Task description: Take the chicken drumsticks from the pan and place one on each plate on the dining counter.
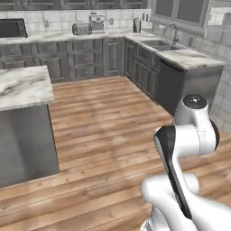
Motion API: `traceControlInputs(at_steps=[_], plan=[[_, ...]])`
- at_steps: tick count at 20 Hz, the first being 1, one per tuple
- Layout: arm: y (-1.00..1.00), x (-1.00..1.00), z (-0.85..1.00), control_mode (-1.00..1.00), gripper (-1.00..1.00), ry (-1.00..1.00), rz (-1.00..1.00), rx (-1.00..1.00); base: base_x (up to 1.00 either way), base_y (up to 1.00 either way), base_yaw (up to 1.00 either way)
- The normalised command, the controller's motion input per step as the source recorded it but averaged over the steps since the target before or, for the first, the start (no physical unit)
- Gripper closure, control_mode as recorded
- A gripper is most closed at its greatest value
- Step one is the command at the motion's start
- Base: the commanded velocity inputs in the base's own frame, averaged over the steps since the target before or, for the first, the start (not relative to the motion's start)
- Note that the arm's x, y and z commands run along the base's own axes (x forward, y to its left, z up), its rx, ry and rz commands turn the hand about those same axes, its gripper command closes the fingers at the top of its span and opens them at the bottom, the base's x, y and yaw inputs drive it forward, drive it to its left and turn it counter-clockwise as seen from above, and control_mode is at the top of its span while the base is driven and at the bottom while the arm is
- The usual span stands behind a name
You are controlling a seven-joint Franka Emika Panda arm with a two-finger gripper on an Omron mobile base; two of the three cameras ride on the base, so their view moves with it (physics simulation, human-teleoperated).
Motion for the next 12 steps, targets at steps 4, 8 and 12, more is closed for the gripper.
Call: traceControlInputs(at_steps=[4,8,12], plan=[[0.00,0.00,0.00,1.00,-1.00,0.00,0.00,0.00,1.00,-0.22,0.01],[0.00,0.00,0.00,1.00,-1.00,0.00,0.00,0.00,0.99,-0.30,0.00],[0.00,0.00,0.00,1.00,-1.00,0.00,0.00,0.00,0.93,-0.37,0.00]])
